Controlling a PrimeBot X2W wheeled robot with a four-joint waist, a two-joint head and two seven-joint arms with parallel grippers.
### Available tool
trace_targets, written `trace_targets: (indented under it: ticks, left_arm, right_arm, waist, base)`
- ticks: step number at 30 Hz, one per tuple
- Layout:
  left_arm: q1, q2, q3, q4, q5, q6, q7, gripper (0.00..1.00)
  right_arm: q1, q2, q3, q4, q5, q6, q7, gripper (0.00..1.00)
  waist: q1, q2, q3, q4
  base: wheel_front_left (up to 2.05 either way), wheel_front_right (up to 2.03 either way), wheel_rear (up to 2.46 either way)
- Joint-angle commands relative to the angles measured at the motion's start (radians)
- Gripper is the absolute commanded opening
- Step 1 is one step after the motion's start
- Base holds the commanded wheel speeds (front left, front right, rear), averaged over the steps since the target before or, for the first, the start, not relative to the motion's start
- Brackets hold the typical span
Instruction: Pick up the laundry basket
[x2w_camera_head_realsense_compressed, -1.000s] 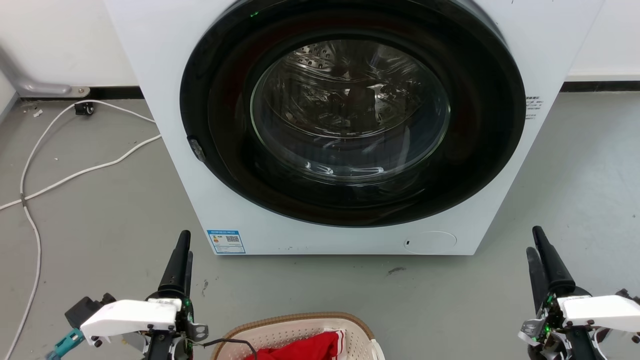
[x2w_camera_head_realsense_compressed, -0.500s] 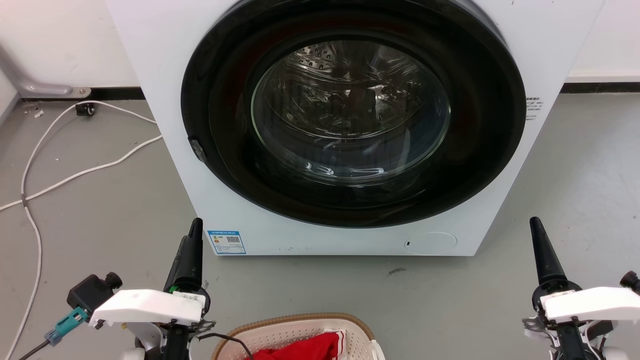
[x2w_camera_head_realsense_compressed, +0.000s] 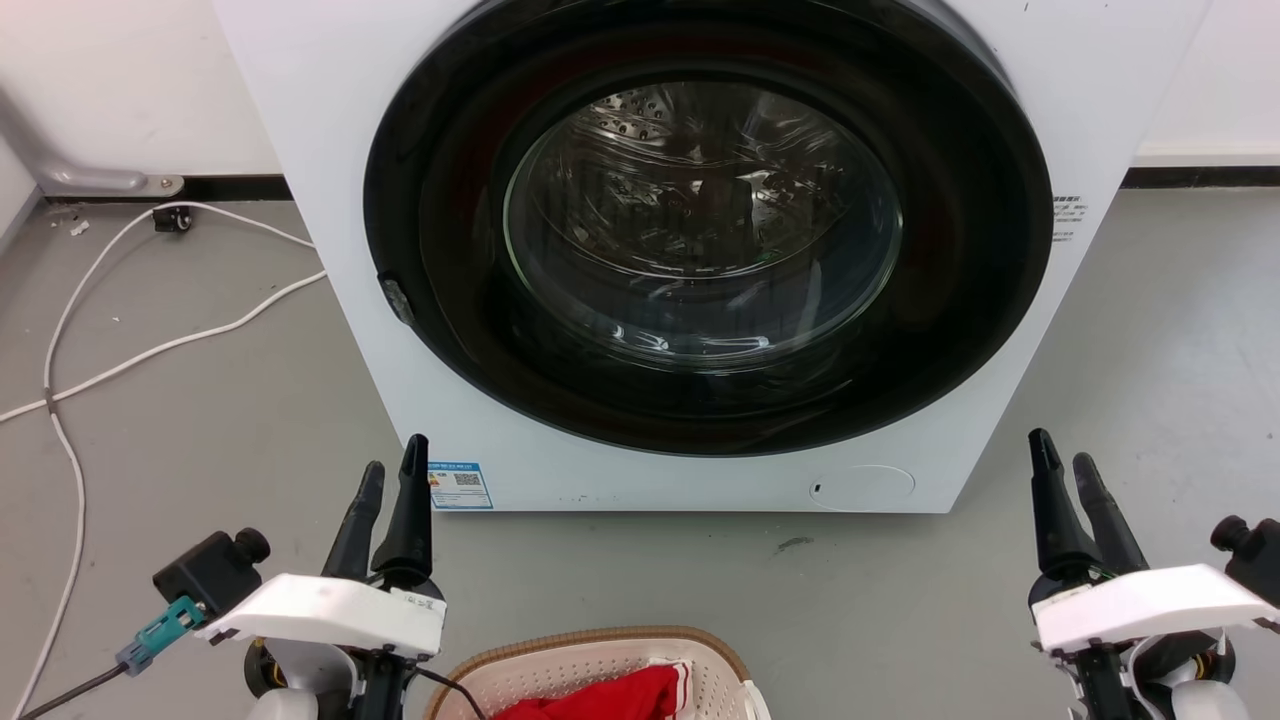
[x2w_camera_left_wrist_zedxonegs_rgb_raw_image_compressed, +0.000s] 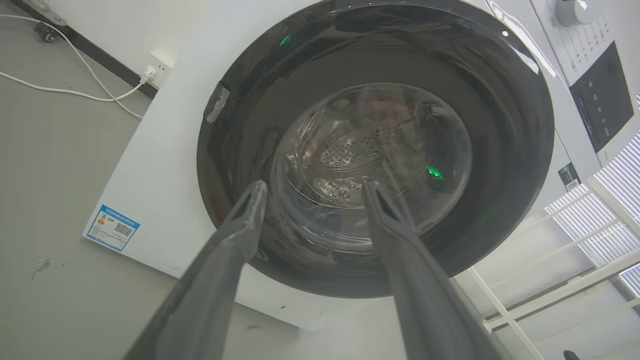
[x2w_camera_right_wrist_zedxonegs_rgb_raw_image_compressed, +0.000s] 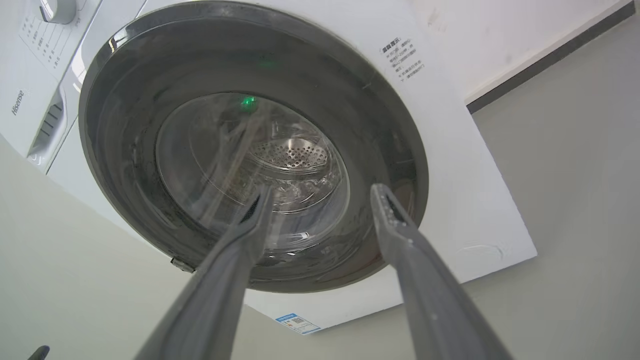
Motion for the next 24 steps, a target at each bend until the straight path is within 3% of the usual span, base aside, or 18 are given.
trace_targets:
  ticks: [1,24]
  left_arm:
    - [-0.028,0.008,-0.004,-0.018,0.041,-0.002,-0.010,1.00]
    - [-0.030,0.022,-0.049,0.007,0.366,0.011,-0.074,1.00]
  right_arm:
    - [-0.012,0.001,0.005,-0.016,-0.049,0.000,-0.011,1.00]
    - [-0.009,0.004,0.014,0.013,-0.421,0.000,-0.074,1.00]
  waist:
    - [0.0000,0.0000,0.000,0.001]
    - [0.0000,0.0000,-0.003,0.003]
  base:
    - [0.00,0.00,0.00]
    - [0.00,0.00,0.00]
